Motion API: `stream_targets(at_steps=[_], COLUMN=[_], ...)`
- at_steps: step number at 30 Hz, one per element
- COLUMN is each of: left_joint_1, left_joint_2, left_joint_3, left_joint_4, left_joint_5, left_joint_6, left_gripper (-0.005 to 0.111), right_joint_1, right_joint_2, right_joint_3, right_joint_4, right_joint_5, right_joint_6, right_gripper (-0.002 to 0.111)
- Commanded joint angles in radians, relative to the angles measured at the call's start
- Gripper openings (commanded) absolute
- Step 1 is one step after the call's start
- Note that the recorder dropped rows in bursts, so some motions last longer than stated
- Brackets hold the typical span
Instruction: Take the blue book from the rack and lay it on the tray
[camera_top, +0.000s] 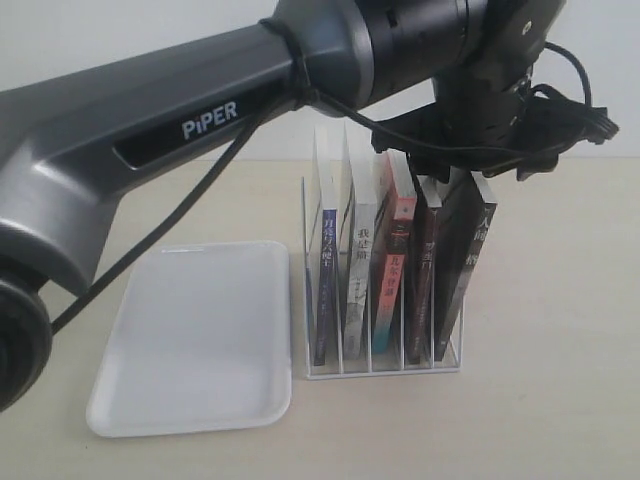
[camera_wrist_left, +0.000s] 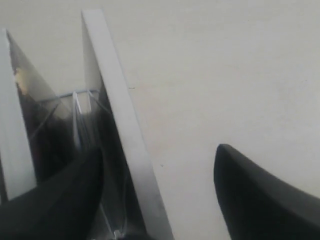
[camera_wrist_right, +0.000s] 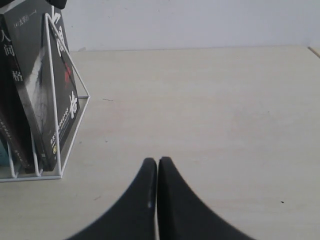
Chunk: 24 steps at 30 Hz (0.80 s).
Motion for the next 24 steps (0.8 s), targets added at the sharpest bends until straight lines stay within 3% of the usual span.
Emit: stream_targets(at_steps=[1,3,18,24], left_joint_1=[0.003,0.003,0.003,0.003], left_joint_2=[0.004,0.004,0.002,0.000], left_joint_3=[-0.005,-0.005,-0.005,-0.005], left_joint_4=[0.013,0.013,0.019,0.023], left_joint_5=[0.058,0.060,0.062,0.062], left_joint_6=[-0.013,-0.013,0.034,0.048], left_gripper=[0.046,0.037,0.034,0.018], right_joint_1=[-0.007,-0.007,-0.007,-0.007], right_joint_2=[-0.005,-0.005,-0.005,-0.005], right_joint_3=[-0.001,-0.001,-0.001,-0.001], right_joint_4=[-0.001,-0.001,-0.001,-0.001], right_joint_5=[-0.005,-0.005,-0.005,-0.005], right_joint_6=[0.000,0.000,0.000,0.000], right_gripper=[0.000,0.000,0.000,0.000])
